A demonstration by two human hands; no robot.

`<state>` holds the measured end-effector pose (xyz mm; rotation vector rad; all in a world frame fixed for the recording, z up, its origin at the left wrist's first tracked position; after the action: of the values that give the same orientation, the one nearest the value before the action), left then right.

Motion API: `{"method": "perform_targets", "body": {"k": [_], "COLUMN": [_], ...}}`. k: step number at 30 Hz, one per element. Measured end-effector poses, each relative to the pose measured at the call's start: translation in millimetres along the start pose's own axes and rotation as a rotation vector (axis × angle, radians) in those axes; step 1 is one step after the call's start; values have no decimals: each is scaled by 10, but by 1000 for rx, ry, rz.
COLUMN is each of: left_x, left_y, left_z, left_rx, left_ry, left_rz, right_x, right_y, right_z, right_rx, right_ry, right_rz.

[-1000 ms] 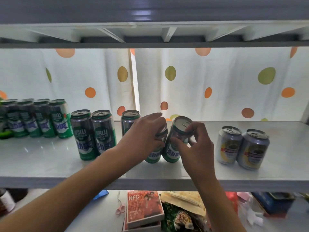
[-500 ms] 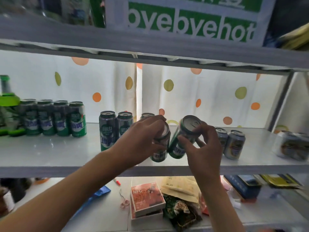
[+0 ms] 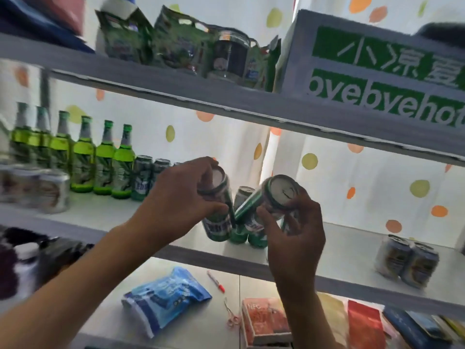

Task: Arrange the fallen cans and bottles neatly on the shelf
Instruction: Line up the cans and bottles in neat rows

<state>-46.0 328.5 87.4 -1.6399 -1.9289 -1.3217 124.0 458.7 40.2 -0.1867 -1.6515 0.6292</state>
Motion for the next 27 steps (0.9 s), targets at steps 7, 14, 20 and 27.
{"method": "perform_targets", "body": {"k": [7,14,20,27], "left_x": [-170,61,625,1356], "left_y": [-484,-938,-1214,-1574], "left_z": [-561,-590,-406,-25], "left_rx": [112,137,199,57], "left_ry": [52,67,-36,-189], "left_rz": [17,21,1,16], "right_x": [-123,54,361,1056], "right_y": [29,434,952,1204], "right_z": [889,1305,1611,1706], "right_rx": [103,213,217,148], "right_ry": [2,42,96,-60], "right_rz": [-10,42,36,6]}}
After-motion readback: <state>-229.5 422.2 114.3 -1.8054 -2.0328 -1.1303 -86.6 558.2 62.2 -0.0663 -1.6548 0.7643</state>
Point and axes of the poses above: each hand's wrist, its own x-axis towards the middle knuckle, its own z-axis out of the palm, y = z × x, the point moved 8 cm from there along x, towards the middle knuckle, and after that the axes turned 10 degrees about -y, right-handed, at the moved point
